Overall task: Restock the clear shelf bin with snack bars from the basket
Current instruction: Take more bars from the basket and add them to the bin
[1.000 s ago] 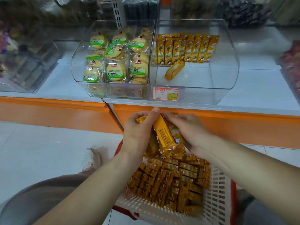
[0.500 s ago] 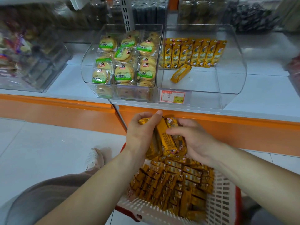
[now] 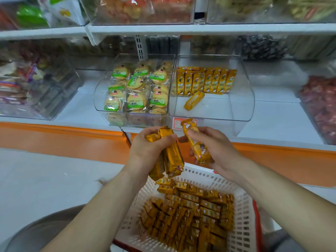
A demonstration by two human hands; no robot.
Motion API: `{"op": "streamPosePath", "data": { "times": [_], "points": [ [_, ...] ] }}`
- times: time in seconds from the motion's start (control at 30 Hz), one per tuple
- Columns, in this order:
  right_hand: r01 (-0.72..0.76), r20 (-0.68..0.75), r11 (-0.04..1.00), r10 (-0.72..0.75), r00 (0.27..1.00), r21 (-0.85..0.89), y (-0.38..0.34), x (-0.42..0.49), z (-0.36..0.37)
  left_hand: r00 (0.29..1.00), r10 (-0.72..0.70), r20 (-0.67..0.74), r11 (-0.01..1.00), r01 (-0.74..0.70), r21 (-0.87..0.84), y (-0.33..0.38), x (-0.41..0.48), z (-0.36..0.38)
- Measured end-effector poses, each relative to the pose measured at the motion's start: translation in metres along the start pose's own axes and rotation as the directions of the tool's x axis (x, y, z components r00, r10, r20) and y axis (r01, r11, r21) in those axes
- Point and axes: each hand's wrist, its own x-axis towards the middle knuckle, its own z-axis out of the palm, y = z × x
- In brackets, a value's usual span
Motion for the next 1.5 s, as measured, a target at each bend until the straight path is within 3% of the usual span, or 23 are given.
{"op": "streamPosePath", "data": {
  "times": [0.23, 0.33, 0.5, 0.67, 0.77, 0.83, 0.93, 0.97, 1.03, 1.23, 1.5],
  "points": [
    [0.107, -0.031, 0.993, -0.106, 0.994, 0.054, -0.027, -0.006, -0.004, 0.984, 0.170, -0.054, 0.985, -0.168, 0.046, 0.030, -0.009, -0.004],
    [0.202, -0.062, 0.978, -0.205, 0.977, -0.048, -0.043, -0.003, -0.019, 0.974, 0.226, -0.027, 0.968, -0.221, 0.118, 0.050, 0.002, 0.003],
    [0.272, -0.290, 0.925, -0.345, 0.893, -0.264, -0.073, 0.031, -0.049, 0.953, 0.304, 0.010, 0.931, -0.299, 0.207, 0.065, 0.029, 0.011],
    [0.305, -0.310, 0.801, -0.506, 0.805, -0.515, -0.091, 0.099, -0.063, 0.945, 0.327, 0.026, 0.919, -0.324, 0.225, 0.054, 0.055, 0.008],
    [0.308, -0.165, 0.665, -0.549, 0.820, -0.681, -0.096, 0.142, -0.073, 0.943, 0.330, 0.040, 0.917, -0.331, 0.223, 0.056, 0.068, 0.008],
    [0.305, -0.015, 0.511, -0.530, 0.848, -0.804, -0.093, 0.167, -0.075, 0.942, 0.333, 0.048, 0.918, -0.336, 0.210, 0.057, 0.075, 0.008],
    [0.260, 0.220, 0.019, -0.475, 0.852, -0.965, -0.087, 0.197, -0.075, 0.944, 0.329, 0.040, 0.922, -0.330, 0.205, 0.057, 0.080, 0.005],
    [0.259, 0.279, -0.105, -0.431, 0.858, -0.960, -0.085, 0.203, -0.074, 0.945, 0.325, 0.036, 0.924, -0.325, 0.203, 0.056, 0.081, 0.003],
    [0.271, 0.339, -0.237, -0.327, 0.882, -0.933, -0.082, 0.214, -0.070, 0.952, 0.306, 0.032, 0.932, -0.306, 0.194, 0.054, 0.083, 0.000],
    [0.309, 0.408, -0.417, -0.172, 0.897, -0.855, -0.070, 0.233, -0.064, 0.957, 0.290, 0.031, 0.940, -0.290, 0.182, 0.050, 0.083, -0.008],
    [0.281, 0.427, -0.542, -0.163, 0.890, -0.792, -0.061, 0.238, -0.062, 0.962, 0.271, 0.023, 0.937, -0.269, 0.221, 0.047, 0.082, -0.010]
  ]
}}
